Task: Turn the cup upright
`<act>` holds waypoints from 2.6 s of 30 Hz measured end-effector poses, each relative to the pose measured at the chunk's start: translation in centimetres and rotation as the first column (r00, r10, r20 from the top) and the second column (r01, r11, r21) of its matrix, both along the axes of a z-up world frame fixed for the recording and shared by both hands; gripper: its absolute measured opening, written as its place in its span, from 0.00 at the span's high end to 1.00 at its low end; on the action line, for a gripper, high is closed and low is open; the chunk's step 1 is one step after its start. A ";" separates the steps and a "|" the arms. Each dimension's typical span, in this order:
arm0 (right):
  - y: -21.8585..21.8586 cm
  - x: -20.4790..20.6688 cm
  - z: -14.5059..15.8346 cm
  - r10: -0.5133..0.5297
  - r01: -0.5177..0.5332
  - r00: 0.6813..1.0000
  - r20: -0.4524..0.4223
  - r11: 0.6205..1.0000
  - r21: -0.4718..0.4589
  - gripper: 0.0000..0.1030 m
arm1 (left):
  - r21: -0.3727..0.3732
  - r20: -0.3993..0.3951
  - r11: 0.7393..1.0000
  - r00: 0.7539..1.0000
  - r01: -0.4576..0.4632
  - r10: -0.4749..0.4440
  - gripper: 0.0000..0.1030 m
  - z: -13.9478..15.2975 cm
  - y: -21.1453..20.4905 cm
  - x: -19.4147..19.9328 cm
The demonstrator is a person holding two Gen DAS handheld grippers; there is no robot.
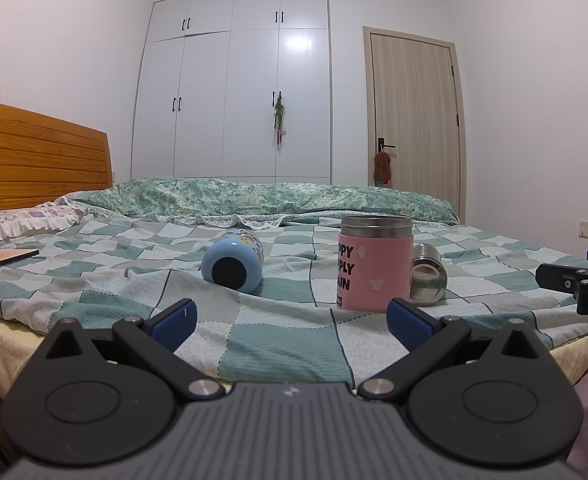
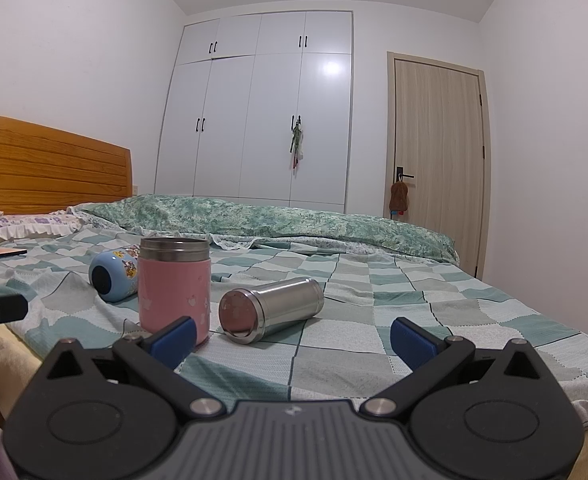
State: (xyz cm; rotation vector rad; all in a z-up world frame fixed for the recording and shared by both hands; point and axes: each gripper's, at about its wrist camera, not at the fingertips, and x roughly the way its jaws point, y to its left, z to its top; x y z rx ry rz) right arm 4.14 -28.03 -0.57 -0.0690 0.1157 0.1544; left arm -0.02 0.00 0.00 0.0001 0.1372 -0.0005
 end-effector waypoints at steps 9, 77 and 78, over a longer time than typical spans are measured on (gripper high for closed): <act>0.0 0.0 0.0 0.000 0.000 1.000 0.000 1.000 0.000 0.00 | 0.000 0.000 1.000 1.000 0.000 0.000 0.00 0.0 0.0 0.0; 15.6 4.0 9.0 0.399 -0.396 0.917 0.026 0.915 -0.080 0.00 | 0.053 0.010 0.994 0.996 -0.094 0.094 0.00 7.8 11.1 4.2; 16.7 4.8 9.0 0.402 -0.400 0.916 0.012 0.913 -0.081 0.00 | 0.055 0.007 0.994 0.995 -0.096 0.096 0.00 7.8 11.9 4.7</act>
